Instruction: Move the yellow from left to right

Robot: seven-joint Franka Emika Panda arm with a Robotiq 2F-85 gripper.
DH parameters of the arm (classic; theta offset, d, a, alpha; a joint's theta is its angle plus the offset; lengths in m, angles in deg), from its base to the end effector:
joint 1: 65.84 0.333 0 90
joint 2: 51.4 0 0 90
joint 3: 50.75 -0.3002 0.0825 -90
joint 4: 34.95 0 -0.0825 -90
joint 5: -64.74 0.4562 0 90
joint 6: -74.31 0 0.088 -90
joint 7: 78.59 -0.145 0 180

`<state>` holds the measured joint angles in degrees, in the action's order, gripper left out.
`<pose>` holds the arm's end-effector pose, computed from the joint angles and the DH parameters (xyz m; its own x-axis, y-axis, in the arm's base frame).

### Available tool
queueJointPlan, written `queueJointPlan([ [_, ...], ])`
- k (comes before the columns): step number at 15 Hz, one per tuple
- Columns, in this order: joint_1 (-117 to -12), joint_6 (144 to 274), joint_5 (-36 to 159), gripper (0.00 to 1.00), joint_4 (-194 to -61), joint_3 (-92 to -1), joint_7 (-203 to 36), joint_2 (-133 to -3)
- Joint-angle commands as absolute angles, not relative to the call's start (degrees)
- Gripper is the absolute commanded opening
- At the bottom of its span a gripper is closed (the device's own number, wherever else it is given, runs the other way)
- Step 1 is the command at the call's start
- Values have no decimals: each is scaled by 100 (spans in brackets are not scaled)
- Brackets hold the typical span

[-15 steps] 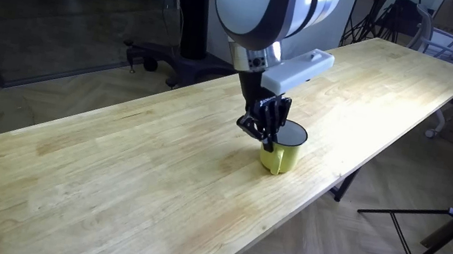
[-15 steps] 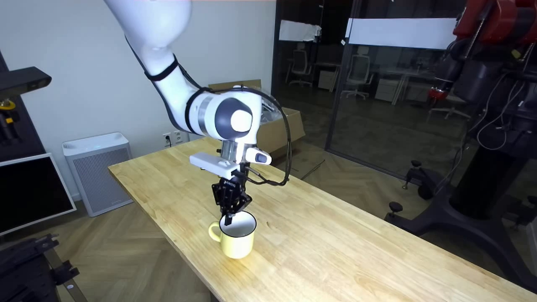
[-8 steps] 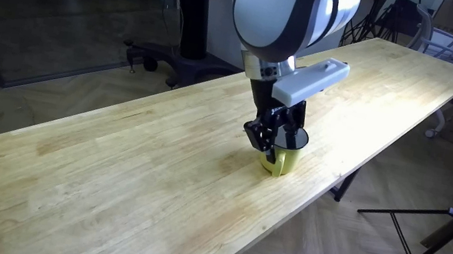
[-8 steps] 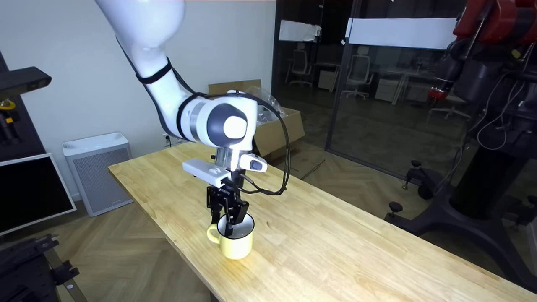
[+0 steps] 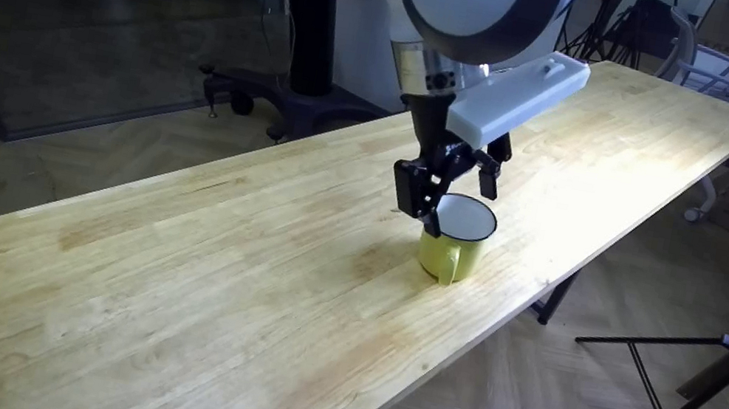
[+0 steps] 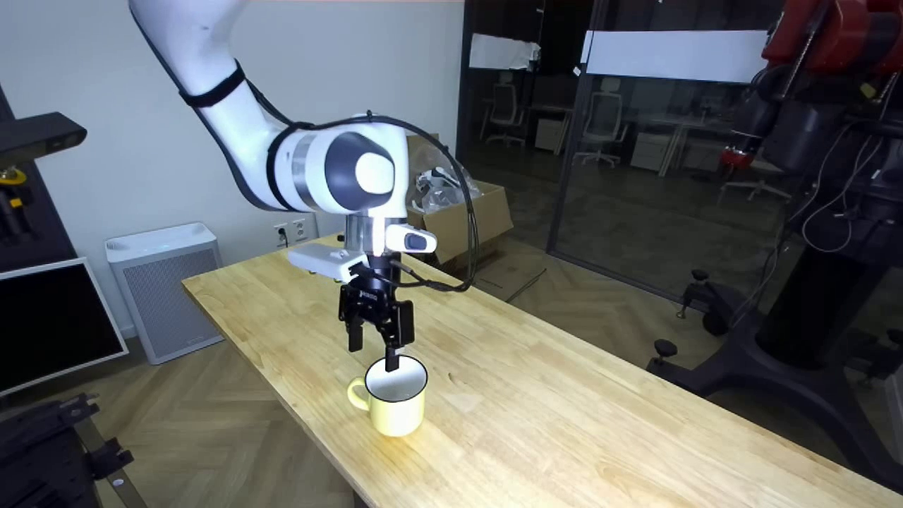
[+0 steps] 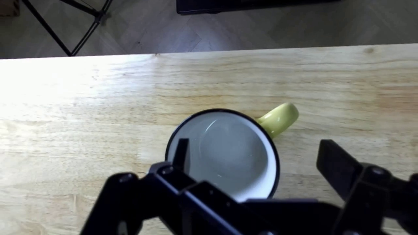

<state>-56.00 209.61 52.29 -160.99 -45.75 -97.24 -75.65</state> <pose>0.5444 0.0318 0.0564 0.9737 -0.0855 -0.2113 -0.0376 -0.9745 0.2212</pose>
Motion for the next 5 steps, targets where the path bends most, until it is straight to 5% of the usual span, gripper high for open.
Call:
queueJointPlan([
  [1,-5430,20999,4797,100,-16509,-4473,-10311,-6963],
  [5,-5597,20942,4869,100,-16370,-4635,-10182,-7028],
])
